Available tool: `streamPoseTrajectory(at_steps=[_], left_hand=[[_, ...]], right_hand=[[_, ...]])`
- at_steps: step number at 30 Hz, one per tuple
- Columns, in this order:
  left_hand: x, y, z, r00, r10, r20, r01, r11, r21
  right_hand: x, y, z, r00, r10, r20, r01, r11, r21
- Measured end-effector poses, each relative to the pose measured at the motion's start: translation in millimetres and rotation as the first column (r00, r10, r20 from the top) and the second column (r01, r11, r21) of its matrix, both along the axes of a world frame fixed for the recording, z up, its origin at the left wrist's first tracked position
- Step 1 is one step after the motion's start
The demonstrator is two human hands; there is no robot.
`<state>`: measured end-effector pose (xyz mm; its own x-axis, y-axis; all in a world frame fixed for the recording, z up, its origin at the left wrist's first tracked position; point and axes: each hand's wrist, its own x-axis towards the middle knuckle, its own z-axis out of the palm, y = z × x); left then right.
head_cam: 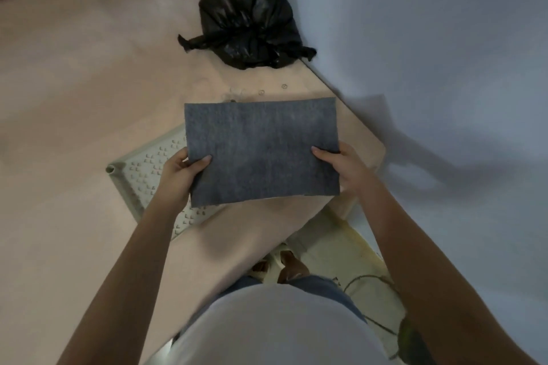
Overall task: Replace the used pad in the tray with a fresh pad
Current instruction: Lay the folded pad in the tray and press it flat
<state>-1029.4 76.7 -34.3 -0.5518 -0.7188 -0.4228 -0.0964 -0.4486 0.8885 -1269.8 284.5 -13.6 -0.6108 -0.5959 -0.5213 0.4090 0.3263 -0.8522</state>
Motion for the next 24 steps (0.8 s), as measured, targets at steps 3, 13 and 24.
streamPoseTrajectory(at_steps=[3,13,24], left_hand=[[7,-3,2,0.992,0.122,0.010,-0.122,0.992,-0.008],[13,14,-1,0.897,0.428,0.111,-0.430,0.903,-0.009],[19,35,-12,0.801,0.558,0.218,-0.564,0.825,-0.037]], right_hand=[[-17,-35,-3,0.990,0.138,0.015,-0.138,0.990,-0.005],[-46,-114,-15,0.901,0.429,0.067,-0.430,0.903,-0.001],[-39,-132,-23,0.822,0.569,0.003,-0.569,0.822,0.018]])
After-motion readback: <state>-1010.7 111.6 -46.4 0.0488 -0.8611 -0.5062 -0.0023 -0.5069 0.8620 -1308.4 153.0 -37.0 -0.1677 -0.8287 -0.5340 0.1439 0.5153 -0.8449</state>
